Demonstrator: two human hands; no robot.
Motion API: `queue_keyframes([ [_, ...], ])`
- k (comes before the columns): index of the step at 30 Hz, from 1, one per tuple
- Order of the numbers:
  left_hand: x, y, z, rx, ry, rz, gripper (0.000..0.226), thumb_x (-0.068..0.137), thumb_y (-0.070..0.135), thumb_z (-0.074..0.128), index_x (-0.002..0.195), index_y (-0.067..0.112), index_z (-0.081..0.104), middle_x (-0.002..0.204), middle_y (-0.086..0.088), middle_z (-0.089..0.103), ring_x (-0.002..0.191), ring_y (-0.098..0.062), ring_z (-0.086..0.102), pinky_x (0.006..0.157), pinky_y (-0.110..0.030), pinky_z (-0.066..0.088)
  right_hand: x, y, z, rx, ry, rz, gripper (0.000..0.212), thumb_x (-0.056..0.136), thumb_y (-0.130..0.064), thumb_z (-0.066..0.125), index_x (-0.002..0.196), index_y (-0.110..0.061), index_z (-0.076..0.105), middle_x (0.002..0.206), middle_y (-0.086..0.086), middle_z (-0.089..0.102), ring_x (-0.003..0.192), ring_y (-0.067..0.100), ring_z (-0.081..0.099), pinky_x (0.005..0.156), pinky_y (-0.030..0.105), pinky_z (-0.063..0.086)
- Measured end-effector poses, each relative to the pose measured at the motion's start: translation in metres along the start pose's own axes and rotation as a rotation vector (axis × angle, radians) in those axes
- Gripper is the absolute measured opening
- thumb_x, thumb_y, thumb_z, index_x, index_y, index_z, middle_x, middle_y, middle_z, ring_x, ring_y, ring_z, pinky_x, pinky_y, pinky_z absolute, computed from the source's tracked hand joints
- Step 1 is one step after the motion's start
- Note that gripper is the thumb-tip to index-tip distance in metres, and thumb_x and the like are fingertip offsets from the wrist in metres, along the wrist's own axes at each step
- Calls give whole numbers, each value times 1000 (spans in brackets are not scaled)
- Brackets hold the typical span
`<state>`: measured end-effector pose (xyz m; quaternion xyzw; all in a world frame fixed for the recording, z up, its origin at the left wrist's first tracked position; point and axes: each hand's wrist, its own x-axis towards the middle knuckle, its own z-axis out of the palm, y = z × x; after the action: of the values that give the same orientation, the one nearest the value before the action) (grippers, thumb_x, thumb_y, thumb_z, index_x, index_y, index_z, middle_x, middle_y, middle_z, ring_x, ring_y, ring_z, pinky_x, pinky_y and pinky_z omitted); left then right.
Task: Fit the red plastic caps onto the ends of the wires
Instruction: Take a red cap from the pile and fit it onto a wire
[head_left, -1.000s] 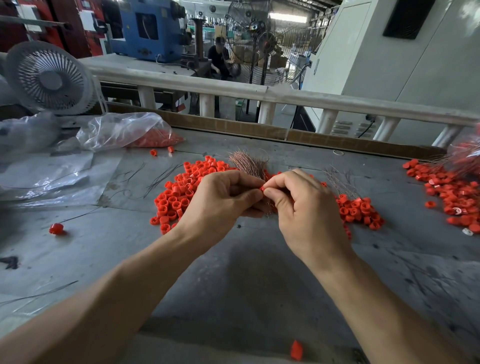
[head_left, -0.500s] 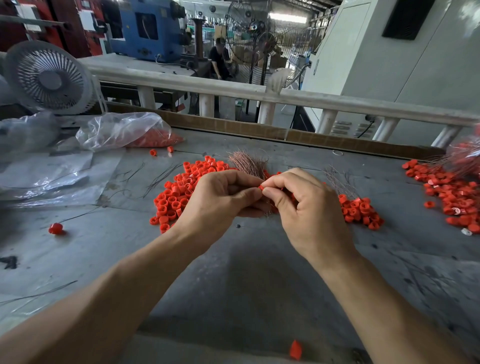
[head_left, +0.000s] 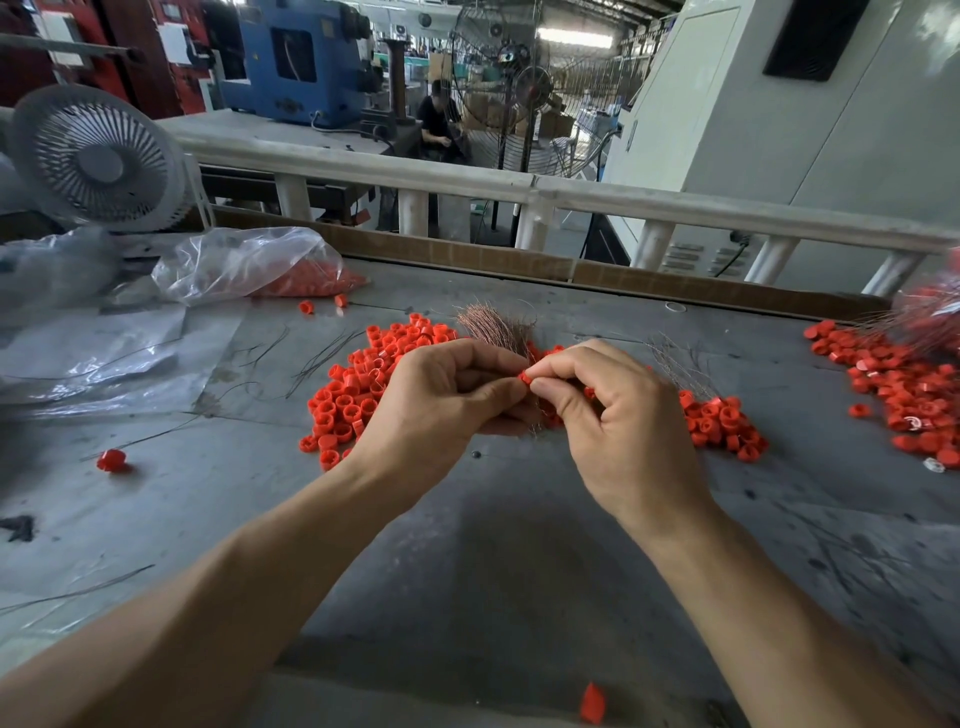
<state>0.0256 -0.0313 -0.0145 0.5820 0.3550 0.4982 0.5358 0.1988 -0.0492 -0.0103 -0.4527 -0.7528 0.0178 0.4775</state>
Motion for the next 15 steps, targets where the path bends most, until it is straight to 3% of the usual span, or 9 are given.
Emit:
queue_keyframes([
  [15, -1, -2, 2, 8, 20, 48, 18, 90, 0, 70, 108, 3, 70, 91, -15, 78, 87, -29, 77, 83, -40, 63, -1, 1, 2, 58, 39, 56, 6, 93, -8, 72, 90, -11, 76, 86, -5, 69, 86, 10, 65, 79, 26, 51],
])
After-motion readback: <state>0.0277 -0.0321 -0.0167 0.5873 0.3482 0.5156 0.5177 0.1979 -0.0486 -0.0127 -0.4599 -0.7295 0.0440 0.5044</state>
